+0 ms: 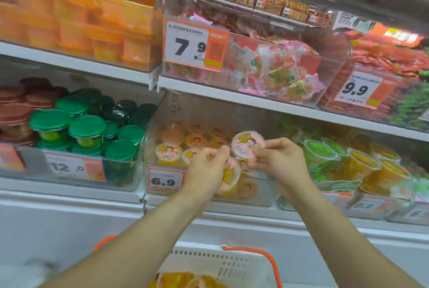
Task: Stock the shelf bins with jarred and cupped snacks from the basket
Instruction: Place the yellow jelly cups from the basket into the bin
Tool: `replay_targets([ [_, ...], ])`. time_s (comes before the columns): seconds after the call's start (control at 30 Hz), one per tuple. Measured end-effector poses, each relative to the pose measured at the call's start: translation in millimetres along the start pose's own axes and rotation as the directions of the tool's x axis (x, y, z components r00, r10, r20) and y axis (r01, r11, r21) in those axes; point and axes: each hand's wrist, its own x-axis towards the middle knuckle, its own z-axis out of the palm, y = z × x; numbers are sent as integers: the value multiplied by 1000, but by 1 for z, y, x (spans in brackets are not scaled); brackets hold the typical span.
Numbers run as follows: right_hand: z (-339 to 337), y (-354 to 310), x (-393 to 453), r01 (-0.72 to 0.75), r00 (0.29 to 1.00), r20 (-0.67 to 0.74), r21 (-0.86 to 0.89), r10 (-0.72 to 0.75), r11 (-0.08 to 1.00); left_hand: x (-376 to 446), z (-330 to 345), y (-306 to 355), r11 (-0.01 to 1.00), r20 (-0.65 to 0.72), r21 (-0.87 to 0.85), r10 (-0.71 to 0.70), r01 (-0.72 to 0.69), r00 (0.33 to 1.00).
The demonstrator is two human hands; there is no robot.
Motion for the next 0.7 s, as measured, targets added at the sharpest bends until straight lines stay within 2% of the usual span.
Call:
replay_targets([
  [0.07,6,7,32,126,980,-102,-334,-169,934,4,-3,3,995,-9,-89,-55,54,998],
  [0.13,11,9,59,157,948,-123,-619,-293,770,9,-6,10,982,14,-169,-83,84,996],
  [0.23,20,12,86,115,933,-82,-855,-351,506,19,-12,19,960,62,-264,-80,93,995],
  [0.27,23,14,92,126,921,-48,-903,-386,411,24,-14,20,969,50,-240,-56,67,997],
  [0.33,29,25,102,150,916,14,-939,-401,310,34,-23,18,998,1,-59,-1,1,1000],
  [0.43,32,43,122,122,936,8,-945,-351,303,50,-31,12,972,-61,235,40,-24,997],
  [0.47,34,45,129,111,939,13,-957,-345,267,54,-33,11,965,-64,260,50,-32,997],
  [0.5,37,44,133,81,945,-18,-955,-326,287,57,-34,11,962,-66,271,68,-47,996],
  [0.6,47,50,156,97,956,12,-956,-293,277,65,-32,8,942,-57,332,69,-46,996],
  [0.7,42,84,205,103,942,-21,-932,-334,348,69,-26,1,950,1,313,-7,6,1000],
])
